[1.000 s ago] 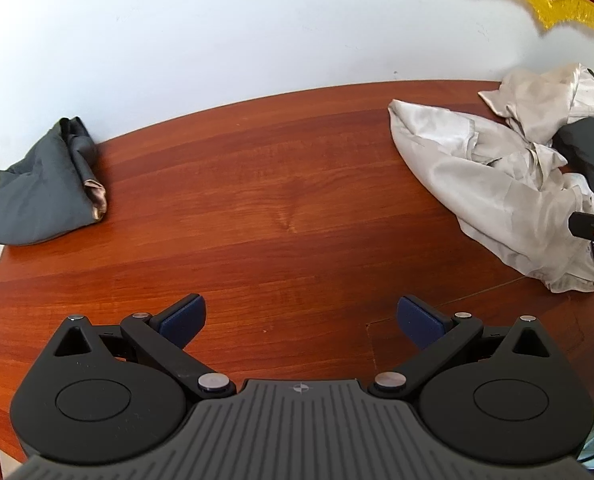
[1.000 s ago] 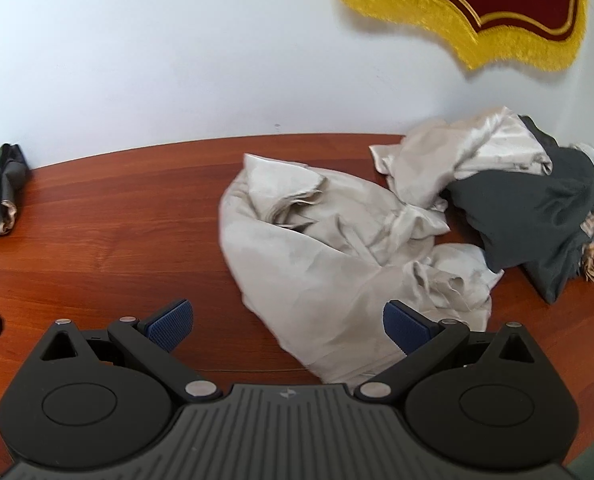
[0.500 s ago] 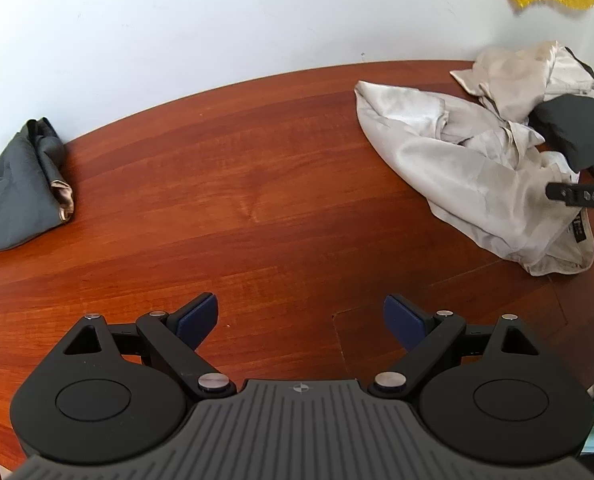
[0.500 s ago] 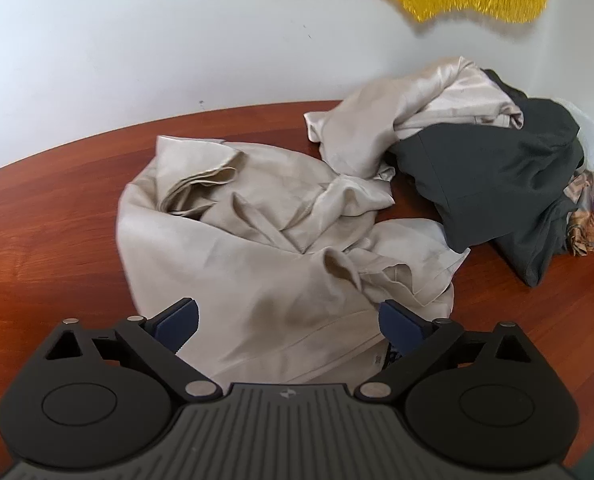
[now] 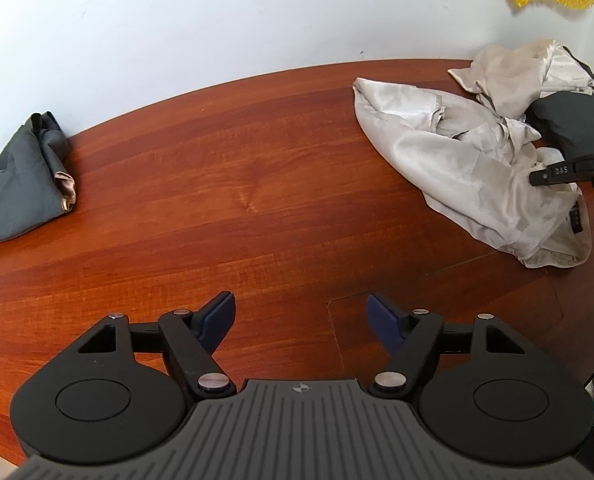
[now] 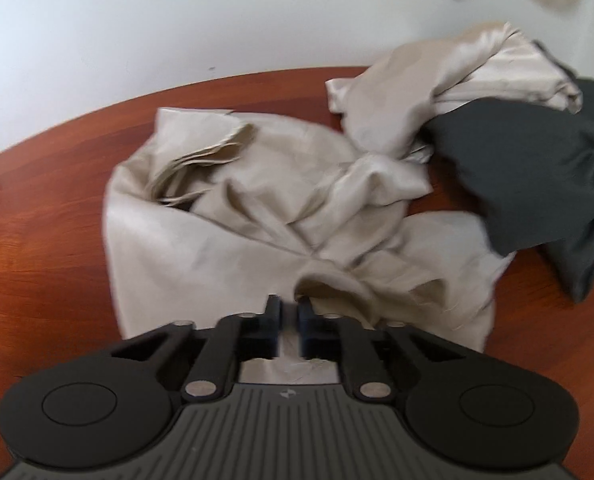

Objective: Fold clothes

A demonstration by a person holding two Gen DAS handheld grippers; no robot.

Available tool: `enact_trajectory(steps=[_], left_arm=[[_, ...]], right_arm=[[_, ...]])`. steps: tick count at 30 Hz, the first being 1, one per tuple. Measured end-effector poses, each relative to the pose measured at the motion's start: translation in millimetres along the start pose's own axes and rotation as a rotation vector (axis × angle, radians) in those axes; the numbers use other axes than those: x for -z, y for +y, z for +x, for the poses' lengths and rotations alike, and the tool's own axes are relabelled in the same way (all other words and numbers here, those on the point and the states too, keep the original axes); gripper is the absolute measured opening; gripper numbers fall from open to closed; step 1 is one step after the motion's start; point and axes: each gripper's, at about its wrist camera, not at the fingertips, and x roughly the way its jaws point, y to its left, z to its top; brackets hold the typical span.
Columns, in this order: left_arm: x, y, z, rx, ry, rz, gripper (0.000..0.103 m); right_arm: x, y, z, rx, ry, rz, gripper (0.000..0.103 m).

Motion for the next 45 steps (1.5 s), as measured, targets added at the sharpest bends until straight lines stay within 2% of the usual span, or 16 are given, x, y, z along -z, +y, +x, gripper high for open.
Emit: enact_trajectory(steps=[10, 19, 23, 24, 26, 27, 28, 32, 35, 39, 45], left_arm=[[8.8, -19.6, -4.0, 0.09, -0.022, 0.093, 0.073], [27.3, -2.6, -7.4, 0.037, -0.022, 0.082, 0.074], [44.7, 16.1, -8.9, 0.0, 0.003, 0.066, 0.074], [48.7, 20.1, -9.0, -0.005, 0.011, 0.06, 0.074], [59.3, 30.4, -8.6, -0.016, 0.033, 0.046, 0.074], [62.6, 34.7, -8.1, -0.019, 0.041, 0.041, 0.074], [66.9, 41.0, -6.8, -0.025, 0.052, 0.036, 0.074], [74.4, 55.0, -3.4, -0.029, 0.07, 0.044, 0.073], [74.2, 55.9, 1.8, -0.017, 0.064, 0.08, 0.073], [66.4, 48.6, 12.0, 0.029, 0.046, 0.132, 0.073], [43.7, 23.0, 30.5, 0.125, 0.023, 0.249, 0.072]], right_arm=[[-10.4, 97.5, -34.6, -0.308, 0.014, -0.127, 0.004], [4.2, 215.0, -59.3, -0.531, 0.032, -0.307, 0.004], [15.1, 245.7, -77.2, -0.598, 0.042, -0.391, 0.008], [16.3, 246.6, -81.5, -0.603, 0.041, -0.399, 0.011], [18.6, 248.3, -89.9, -0.612, 0.038, -0.416, 0.032], [19.6, 248.0, -94.4, -0.614, 0.035, -0.423, 0.046], [19.8, 242.3, -99.8, -0.602, 0.023, -0.423, 0.049], [21.5, 224.1, -105.7, -0.542, 0.013, -0.403, 0.051], [27.9, 193.1, -100.7, -0.45, 0.024, -0.377, 0.051], [40.6, 152.4, -93.6, -0.348, 0.045, -0.329, 0.051], [78.4, 104.8, -89.1, -0.252, 0.075, -0.292, 0.051]])
